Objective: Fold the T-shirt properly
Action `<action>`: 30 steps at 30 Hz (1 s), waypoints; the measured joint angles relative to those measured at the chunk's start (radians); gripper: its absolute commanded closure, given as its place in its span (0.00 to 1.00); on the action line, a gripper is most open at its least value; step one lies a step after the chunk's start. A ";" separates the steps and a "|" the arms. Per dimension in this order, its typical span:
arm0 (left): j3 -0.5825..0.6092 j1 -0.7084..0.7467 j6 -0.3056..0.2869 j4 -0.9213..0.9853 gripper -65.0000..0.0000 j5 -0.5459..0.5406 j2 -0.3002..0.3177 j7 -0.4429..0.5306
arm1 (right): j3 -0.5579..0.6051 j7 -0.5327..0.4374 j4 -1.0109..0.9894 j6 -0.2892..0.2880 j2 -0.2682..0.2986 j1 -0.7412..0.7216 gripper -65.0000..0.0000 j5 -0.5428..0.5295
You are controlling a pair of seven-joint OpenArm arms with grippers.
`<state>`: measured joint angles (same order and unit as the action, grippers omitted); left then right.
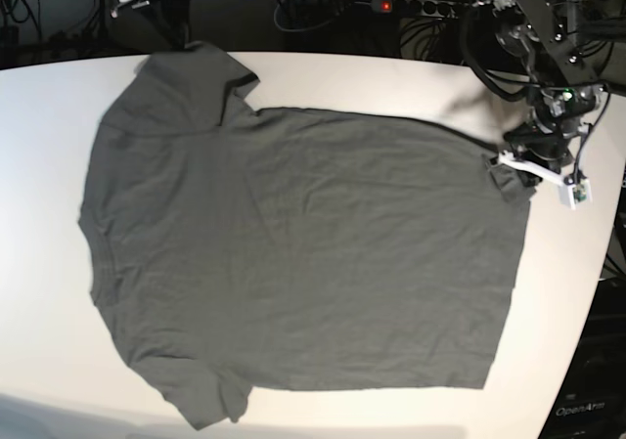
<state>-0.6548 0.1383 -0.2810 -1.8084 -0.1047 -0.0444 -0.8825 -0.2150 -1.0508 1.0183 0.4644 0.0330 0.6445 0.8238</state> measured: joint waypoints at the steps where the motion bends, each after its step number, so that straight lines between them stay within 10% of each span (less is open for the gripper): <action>1: 0.000 0.000 0.000 0.000 0.96 0.000 0.000 0.000 | 0.000 0.000 0.000 0.000 0.000 0.003 1.00 0.000; 30: 0.003 0.001 0.000 -0.001 0.96 -0.003 0.023 0.000 | -0.121 -0.079 0.212 0.000 -0.002 0.050 1.00 0.004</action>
<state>-0.6518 0.1390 -0.2810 -1.8095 -0.1078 -0.0219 -0.8829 -0.3355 -1.1297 1.2301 0.4641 0.0307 0.6945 0.8280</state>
